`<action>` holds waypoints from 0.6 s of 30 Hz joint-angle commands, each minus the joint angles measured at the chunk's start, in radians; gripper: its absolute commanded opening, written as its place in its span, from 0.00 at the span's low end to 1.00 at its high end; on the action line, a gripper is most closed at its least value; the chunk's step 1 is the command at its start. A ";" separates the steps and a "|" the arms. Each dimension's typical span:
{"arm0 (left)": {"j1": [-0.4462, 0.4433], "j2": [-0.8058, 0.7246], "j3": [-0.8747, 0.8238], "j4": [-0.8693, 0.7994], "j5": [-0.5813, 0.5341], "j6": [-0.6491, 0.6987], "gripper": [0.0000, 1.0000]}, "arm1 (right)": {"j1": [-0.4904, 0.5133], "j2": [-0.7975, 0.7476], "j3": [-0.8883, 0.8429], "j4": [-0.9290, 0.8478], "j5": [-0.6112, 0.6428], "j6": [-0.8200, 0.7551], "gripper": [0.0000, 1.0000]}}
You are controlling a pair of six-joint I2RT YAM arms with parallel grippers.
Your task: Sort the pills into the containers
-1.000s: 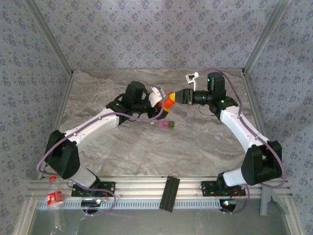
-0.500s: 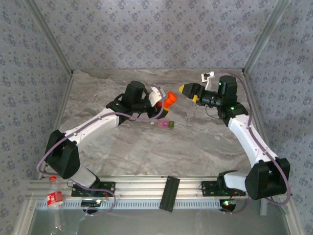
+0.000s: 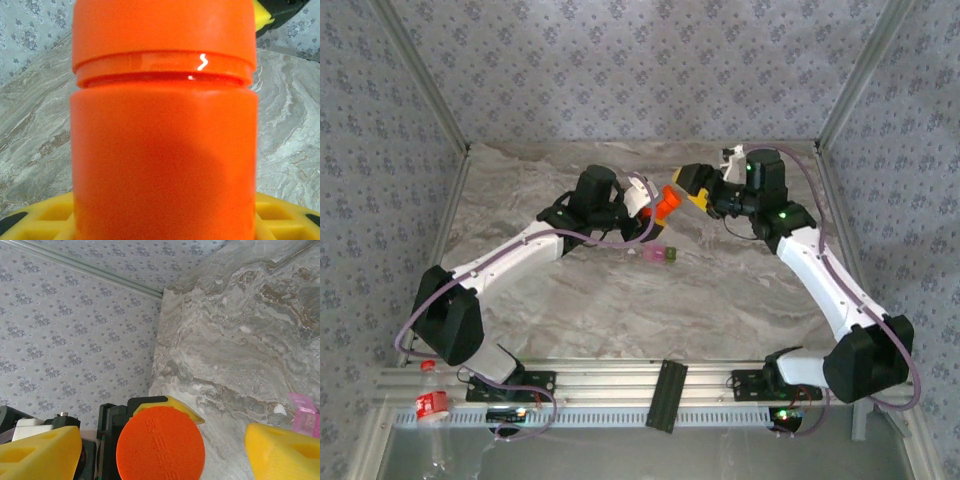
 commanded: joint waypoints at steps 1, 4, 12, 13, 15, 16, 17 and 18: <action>0.003 -0.024 0.025 0.027 0.004 0.008 0.00 | 0.024 0.030 0.030 -0.014 0.023 0.013 0.84; 0.002 -0.023 0.027 0.027 0.004 0.008 0.00 | 0.041 0.046 0.030 -0.007 0.025 0.013 0.82; 0.003 -0.023 0.029 0.027 0.003 0.011 0.00 | 0.062 0.060 0.030 0.001 0.018 0.007 0.65; 0.003 -0.023 0.030 0.027 0.004 0.010 0.00 | 0.063 0.060 0.030 0.001 0.015 0.004 0.60; 0.003 -0.023 0.030 0.027 0.004 0.010 0.00 | 0.061 0.060 0.030 -0.005 0.013 -0.010 0.50; 0.003 -0.024 0.031 0.028 0.005 0.010 0.00 | 0.060 0.059 0.030 -0.008 0.012 -0.019 0.46; 0.003 -0.024 0.031 0.027 0.006 0.010 0.00 | 0.055 0.060 0.030 -0.010 0.012 -0.026 0.43; 0.004 -0.025 0.030 0.027 0.008 0.011 0.00 | 0.053 0.059 0.030 -0.009 0.011 -0.033 0.42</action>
